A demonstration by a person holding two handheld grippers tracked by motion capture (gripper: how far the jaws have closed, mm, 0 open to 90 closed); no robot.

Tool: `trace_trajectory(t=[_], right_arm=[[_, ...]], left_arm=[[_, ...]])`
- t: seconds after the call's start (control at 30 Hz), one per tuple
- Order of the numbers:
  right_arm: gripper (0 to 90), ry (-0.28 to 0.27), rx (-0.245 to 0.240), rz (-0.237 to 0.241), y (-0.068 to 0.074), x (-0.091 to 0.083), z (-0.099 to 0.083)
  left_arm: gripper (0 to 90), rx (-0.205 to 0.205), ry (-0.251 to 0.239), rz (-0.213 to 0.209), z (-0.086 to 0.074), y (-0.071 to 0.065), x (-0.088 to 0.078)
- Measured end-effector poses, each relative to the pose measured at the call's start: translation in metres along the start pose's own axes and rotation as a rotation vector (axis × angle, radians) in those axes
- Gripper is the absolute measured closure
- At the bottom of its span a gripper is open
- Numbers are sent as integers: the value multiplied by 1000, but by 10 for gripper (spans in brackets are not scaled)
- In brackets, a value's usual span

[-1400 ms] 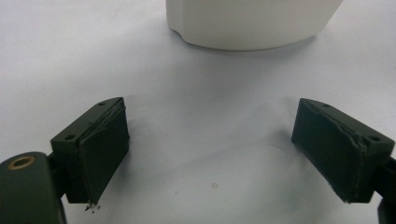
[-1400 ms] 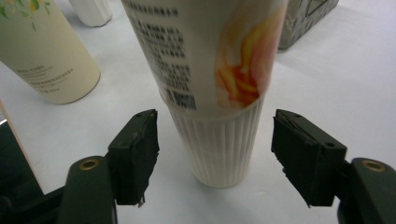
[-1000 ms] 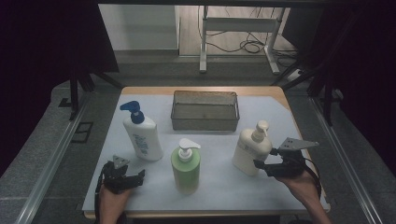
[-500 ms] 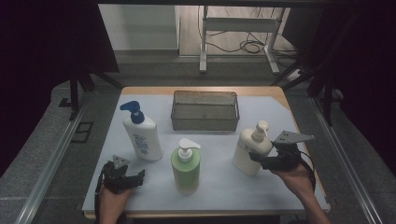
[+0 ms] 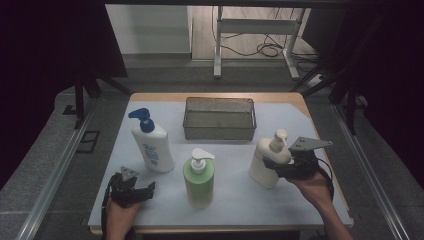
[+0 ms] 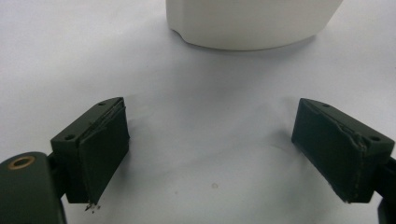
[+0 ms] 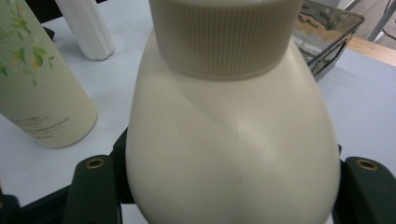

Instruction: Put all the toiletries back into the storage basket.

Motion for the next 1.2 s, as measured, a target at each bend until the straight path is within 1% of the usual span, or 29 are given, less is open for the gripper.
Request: trace_trajectory(t=[0.13, 0.3, 0.67, 0.93, 1.2], right_arm=[[362, 10, -1, -1, 0, -1, 0], [370, 24, -17, -9, 1, -1, 1], [375, 22, -7, -26, 1, -2, 3], [375, 22, -9, -29, 1, -4, 12], [376, 16, -16, -31, 4, -4, 27]], left_arm=[[109, 0, 0, 0, 0, 0, 0], [109, 0, 0, 0, 0, 0, 0], [109, 1, 0, 0, 0, 0, 0], [109, 1, 0, 0, 0, 0, 0], [109, 4, -1, -1, 0, 0, 0]])
Point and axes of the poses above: each handheld gripper's, and its own axes: x roughly forward along the jaws, z roughly out of its top, y roughly to its left, the point moved 3 cm from there along x, roughly forward along the jaws, and after that the axes turned 12 degrees about z, right-handed, at the moved point
